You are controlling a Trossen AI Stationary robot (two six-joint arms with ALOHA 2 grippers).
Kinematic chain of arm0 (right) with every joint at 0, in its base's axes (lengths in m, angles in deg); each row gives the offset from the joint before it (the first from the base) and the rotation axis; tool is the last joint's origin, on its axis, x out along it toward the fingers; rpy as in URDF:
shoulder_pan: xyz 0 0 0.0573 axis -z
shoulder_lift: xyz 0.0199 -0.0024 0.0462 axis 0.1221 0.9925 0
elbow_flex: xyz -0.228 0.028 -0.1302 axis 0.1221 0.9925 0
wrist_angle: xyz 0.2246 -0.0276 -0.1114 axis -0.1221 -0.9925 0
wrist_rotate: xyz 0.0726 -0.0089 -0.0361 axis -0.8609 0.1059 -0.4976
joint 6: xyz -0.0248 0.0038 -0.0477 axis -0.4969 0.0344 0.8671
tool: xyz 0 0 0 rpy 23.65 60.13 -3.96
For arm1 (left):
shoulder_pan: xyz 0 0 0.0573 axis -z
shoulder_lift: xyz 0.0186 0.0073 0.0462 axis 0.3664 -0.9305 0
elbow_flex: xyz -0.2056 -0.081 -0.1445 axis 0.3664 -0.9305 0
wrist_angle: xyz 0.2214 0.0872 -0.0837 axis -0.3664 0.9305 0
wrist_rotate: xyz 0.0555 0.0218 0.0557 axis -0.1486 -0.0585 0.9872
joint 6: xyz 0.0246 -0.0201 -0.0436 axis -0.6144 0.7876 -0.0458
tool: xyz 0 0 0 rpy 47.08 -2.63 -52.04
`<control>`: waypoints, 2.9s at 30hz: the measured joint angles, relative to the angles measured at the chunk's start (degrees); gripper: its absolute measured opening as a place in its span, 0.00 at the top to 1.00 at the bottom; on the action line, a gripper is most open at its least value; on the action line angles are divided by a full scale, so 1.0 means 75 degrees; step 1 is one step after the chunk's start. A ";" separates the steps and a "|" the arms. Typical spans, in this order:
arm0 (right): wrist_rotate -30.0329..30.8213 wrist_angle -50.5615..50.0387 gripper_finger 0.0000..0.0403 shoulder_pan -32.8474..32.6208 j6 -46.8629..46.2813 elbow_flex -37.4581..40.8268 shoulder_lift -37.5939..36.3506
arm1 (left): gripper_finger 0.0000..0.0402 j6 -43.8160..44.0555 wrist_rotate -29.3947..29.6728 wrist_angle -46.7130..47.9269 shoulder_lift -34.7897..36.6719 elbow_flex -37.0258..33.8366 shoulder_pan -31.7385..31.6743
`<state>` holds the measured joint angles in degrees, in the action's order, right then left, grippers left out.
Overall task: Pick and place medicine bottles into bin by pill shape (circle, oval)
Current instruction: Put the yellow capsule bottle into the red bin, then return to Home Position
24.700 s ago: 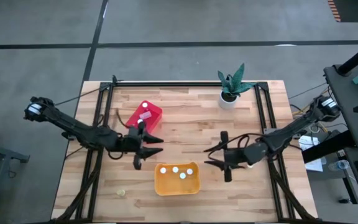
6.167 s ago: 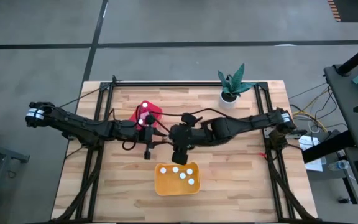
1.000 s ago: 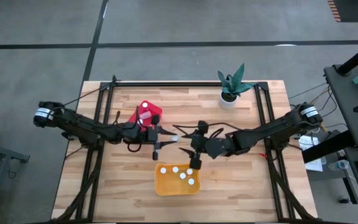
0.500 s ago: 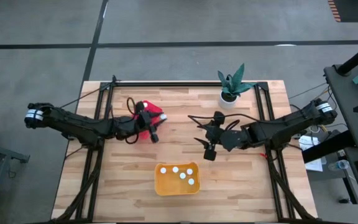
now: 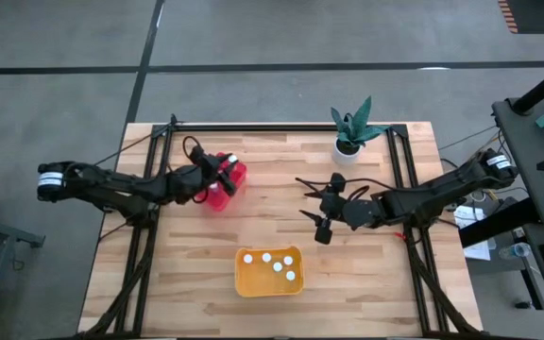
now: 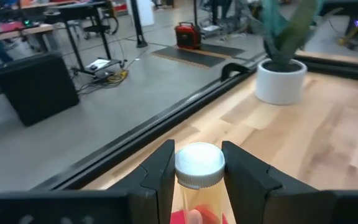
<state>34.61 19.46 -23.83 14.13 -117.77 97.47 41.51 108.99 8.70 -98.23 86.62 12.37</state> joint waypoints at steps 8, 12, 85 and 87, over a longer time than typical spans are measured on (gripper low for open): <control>0.0001 0.0427 0.46 0.0000 -0.0019 0.0236 0.0016 | 0.76 0.0316 -0.0003 -0.1145 -0.0510 -0.0607 -0.0330; -0.0001 0.0431 0.46 0.0000 -0.0027 0.0236 0.0019 | 0.76 0.0337 0.0002 -0.1572 -0.1110 -0.0622 -0.0379; -0.0670 0.2130 0.46 -0.0136 0.1588 0.2127 -0.1122 | 0.55 -0.1896 -0.0401 -0.0943 0.2170 -0.0429 0.2543; -0.0945 0.2560 0.46 -0.0016 0.1679 0.2537 -0.1526 | 0.55 -0.1895 -0.0393 -0.0205 0.2712 -0.0457 0.2541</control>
<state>27.53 38.66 -23.95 26.72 -98.75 86.03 27.30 106.04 7.16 -77.88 83.19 31.43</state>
